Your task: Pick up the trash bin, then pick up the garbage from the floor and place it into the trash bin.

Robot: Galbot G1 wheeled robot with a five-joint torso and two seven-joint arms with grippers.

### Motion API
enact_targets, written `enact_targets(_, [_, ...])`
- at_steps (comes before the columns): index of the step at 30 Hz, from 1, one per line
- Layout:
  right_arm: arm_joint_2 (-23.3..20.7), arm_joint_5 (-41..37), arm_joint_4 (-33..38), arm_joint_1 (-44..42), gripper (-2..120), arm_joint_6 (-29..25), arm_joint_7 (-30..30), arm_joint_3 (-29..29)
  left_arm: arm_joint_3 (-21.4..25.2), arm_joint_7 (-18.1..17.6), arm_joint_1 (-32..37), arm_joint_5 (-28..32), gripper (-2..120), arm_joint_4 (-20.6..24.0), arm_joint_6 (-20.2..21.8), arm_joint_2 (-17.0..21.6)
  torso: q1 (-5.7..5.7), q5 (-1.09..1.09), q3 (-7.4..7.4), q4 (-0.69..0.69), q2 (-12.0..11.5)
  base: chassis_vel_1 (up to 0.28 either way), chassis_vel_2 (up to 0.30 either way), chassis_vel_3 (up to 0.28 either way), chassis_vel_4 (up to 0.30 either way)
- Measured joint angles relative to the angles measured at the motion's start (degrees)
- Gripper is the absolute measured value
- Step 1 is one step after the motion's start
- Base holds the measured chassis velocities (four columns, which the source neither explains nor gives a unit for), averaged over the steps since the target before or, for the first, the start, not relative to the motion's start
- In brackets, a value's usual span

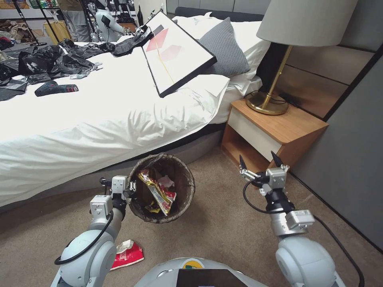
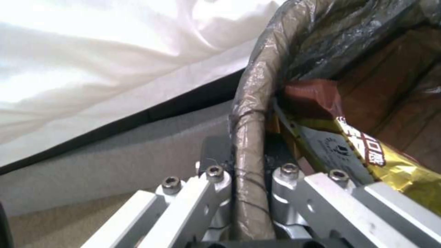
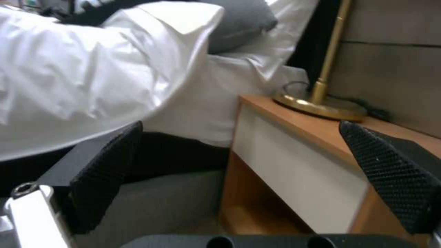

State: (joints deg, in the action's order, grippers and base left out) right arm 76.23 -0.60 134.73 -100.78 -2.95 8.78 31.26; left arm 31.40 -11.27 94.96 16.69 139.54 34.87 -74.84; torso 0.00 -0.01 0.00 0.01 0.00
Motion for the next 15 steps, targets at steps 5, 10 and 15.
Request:
enact_targets(5, [4.99, 2.11, -1.47, -3.95, 100, -4.49, -3.44, 1.12, 0.37, 0.36, -0.76, 0.13, 5, 0.06, 0.06, 0.37, 0.0, -0.01, 0.0, -0.02, 0.0, 0.0, 0.0, 0.0, 0.0])
enact_targets(10, [5.78, 2.45, -2.01, -5.76, 100, -6.7, -4.51, 1.87, 0.44, 0.39, -0.68, 0.37, 5, 0.1, 0.11, 0.0, 0.0, 0.0, 0.0, -0.01, 0.0, 0.0, 0.0, 0.0, 0.0])
enact_targets(15, [3.99, 1.41, -1.52, -7.34, 100, -7.72, -2.79, 1.88, 0.49, 0.3, -0.73, 0.84, 5, 1.09, 0.17, 0.13, 0.0, 0.01, 0.0, -0.02, 0.0, 0.0, 0.0, 0.0, 0.0])
